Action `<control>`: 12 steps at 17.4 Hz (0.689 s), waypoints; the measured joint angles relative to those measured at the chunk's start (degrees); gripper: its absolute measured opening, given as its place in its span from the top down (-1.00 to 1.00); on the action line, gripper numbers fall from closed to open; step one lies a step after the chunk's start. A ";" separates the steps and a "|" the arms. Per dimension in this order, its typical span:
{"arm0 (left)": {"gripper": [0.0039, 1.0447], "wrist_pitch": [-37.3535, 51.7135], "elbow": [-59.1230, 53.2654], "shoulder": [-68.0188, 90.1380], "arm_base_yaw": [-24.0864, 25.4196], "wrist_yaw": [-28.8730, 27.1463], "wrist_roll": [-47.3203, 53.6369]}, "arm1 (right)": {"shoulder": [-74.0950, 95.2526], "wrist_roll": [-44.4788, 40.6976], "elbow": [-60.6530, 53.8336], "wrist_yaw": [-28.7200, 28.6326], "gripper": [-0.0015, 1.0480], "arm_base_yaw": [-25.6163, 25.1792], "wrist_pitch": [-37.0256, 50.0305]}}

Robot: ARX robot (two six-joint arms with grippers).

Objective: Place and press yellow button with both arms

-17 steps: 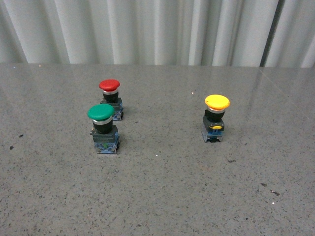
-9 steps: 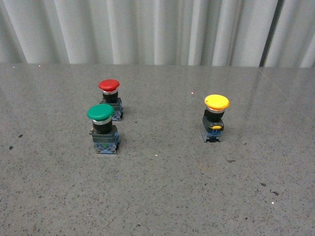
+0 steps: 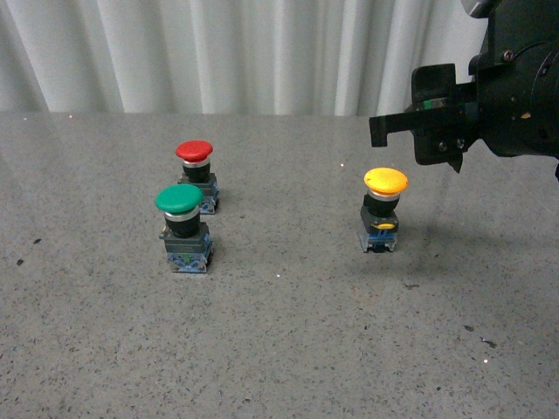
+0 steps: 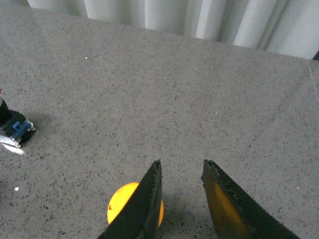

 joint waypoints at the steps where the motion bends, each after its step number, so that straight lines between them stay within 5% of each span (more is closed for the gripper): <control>1: -0.88 0.00 0.00 0.00 0.00 0.00 0.00 | 0.33 0.00 0.35 0.00 0.71 0.00 -0.85; 3: -0.88 0.00 0.00 0.00 0.00 0.00 0.00 | 0.72 0.26 0.87 -0.39 0.96 0.13 -1.18; 12: -0.88 0.00 0.00 0.00 0.00 0.00 0.00 | 3.69 0.85 1.36 -2.34 0.97 2.45 -1.57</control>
